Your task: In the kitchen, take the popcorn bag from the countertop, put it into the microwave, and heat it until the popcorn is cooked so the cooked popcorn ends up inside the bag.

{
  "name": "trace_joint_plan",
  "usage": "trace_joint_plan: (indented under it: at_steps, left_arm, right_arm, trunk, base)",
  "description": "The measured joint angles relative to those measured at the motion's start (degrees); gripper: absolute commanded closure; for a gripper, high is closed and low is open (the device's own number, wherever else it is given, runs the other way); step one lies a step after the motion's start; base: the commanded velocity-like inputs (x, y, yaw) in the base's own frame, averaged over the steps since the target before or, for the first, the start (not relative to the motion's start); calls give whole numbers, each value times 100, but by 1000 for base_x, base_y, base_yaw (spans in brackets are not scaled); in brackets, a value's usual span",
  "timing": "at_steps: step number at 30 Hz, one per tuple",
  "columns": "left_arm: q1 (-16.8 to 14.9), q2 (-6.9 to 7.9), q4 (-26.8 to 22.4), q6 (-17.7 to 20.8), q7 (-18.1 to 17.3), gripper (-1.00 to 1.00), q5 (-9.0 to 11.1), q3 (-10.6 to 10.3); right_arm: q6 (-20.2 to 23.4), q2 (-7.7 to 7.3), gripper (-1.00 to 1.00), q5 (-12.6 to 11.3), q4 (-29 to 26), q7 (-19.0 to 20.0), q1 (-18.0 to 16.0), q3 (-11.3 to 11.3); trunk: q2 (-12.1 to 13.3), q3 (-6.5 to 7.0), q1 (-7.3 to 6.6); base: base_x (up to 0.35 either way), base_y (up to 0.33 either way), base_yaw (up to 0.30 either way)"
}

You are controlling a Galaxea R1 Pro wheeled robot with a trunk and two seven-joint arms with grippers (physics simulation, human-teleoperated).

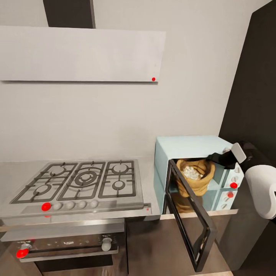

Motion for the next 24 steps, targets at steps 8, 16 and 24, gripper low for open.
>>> trace_joint_plan:
  at_steps: [8, 16, 24]
  left_arm:
    - [0, 0, 1, 0, 0, -100, 0, 0]
    - [0, 0, 7, 32, -21, -100, 7, -7]
    - [0, 0, 10, 35, -36, -100, 9, -9]
  right_arm:
    - [463, -119, -100, 47, -88, 881, 0, 59]
    - [463, -525, -100, -42, -153, 1340, 0, 87]
    - [465, -604, -100, -182, -804, 1358, -4, 176]
  trunk:
    - [0, 0, 0]
    - [-1, 0, 0]
    - [0, 2, 3]
  base:
    - [0, 0, 0]
    - [0, 0, 0]
    - [-236, 0, 0]
